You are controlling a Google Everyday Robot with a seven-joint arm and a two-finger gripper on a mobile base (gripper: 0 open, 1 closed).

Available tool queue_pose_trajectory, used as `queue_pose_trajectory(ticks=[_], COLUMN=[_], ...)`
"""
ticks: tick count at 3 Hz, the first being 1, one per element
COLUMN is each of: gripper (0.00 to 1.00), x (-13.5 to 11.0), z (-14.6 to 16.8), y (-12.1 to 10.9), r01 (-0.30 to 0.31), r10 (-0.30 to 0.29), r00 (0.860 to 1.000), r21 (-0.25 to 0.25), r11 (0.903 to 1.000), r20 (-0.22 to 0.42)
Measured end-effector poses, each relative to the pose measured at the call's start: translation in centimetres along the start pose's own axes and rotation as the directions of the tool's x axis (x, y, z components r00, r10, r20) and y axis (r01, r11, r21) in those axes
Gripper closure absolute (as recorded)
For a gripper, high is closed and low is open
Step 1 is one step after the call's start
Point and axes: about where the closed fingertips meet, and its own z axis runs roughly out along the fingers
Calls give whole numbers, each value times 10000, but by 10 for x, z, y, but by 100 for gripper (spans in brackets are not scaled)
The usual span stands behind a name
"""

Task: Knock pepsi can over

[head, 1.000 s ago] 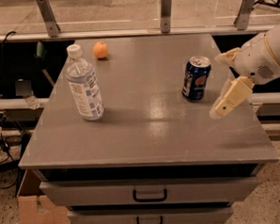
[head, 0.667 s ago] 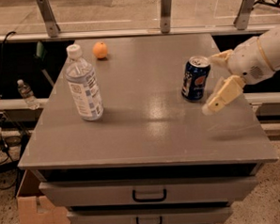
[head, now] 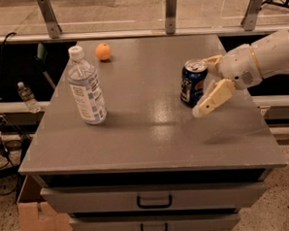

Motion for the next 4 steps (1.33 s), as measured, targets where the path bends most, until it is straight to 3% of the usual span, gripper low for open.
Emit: queue_pose_trajectory(ticks=[1,2,3,4], gripper=[0,0,0,0], x=[-39,-120,-121,-107], z=[17,44,45,16], y=[23,70,71,47], r01=[173,697,707,784], r10=[-125,-545,-554,-701], r00=[9969,9912,9911,9897], r21=[-609,-1256,-1252,-625], r11=[9980,9896,9896,9950], r20=[772,1206,1212,1247])
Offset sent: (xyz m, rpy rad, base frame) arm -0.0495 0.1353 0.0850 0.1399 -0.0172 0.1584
